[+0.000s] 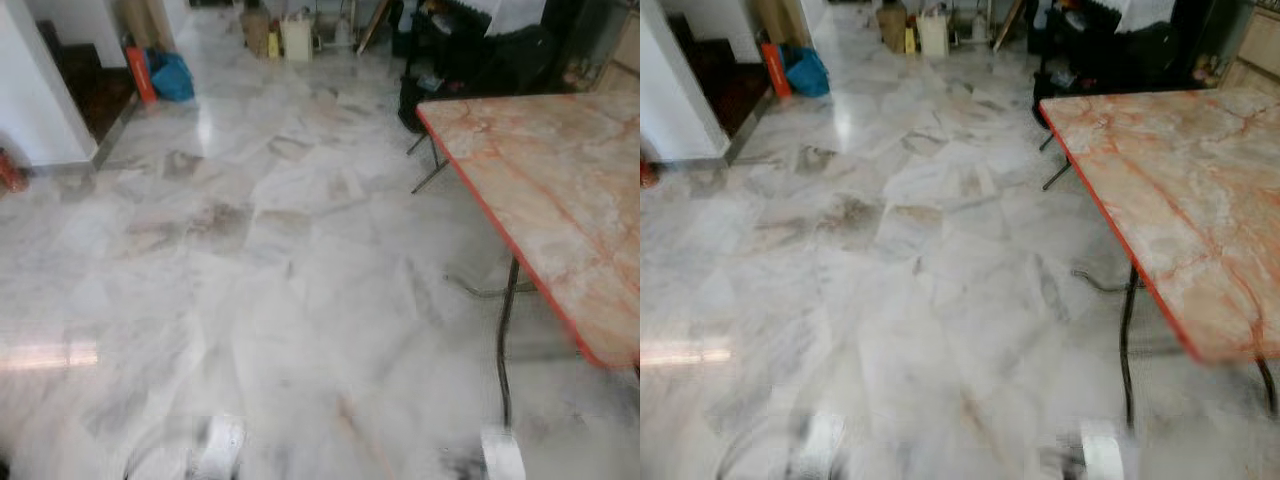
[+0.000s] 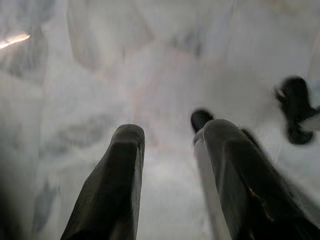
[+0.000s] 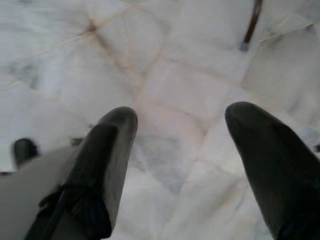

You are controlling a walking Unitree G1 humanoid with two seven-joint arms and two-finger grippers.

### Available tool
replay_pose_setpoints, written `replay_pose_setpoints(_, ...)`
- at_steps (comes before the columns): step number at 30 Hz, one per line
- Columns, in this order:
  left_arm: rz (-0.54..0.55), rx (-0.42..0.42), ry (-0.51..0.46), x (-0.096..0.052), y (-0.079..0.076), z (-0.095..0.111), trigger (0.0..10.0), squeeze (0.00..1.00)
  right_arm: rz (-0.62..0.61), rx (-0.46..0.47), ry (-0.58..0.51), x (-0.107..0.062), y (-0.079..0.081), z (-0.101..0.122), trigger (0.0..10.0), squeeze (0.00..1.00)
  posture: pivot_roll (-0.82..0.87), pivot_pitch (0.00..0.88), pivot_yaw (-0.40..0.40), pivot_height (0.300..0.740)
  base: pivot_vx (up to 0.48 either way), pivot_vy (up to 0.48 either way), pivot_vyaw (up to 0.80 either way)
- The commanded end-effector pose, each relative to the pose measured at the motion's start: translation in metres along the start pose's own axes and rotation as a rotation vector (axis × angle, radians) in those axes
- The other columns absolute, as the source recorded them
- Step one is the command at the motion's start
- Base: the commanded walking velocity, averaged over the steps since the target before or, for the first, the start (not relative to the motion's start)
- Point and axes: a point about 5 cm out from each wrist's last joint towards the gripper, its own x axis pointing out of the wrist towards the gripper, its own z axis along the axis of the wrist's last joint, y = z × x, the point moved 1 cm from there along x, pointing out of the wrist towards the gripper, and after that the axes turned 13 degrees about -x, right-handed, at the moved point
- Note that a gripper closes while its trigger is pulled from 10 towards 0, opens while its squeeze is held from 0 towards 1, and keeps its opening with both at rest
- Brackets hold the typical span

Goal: Hang hanger

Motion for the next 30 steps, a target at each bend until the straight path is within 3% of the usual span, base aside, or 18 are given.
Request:
replay_pose_setpoints(1,-0.007,0.003,0.008,0.0001,-0.0028,-0.0011,10.0,0.00,-0.009,-0.004,0.005,-0.0007,-0.0042,-0.0023,10.0,0.00,-0.14,0.000,0.010,0.740,-0.364,0.000,0.00)
replay_pose_setpoints(10,-0.004,0.002,0.004,0.0000,-0.0022,-0.0007,10.0,0.00,-0.014,0.003,0.011,-0.0006,-0.0043,-0.0028,10.0,0.00,-0.14,0.000,0.011,0.740,-0.076,0.000,-0.05)
replay_pose_setpoints(30,-0.018,-0.008,0.006,-0.0002,-0.0006,-0.0015,10.0,0.00,-0.011,-0.012,0.020,-0.0006,-0.0045,-0.0037,10.0,0.00,-0.14,0.000,0.009,0.740,0.000,0.000,-0.78)
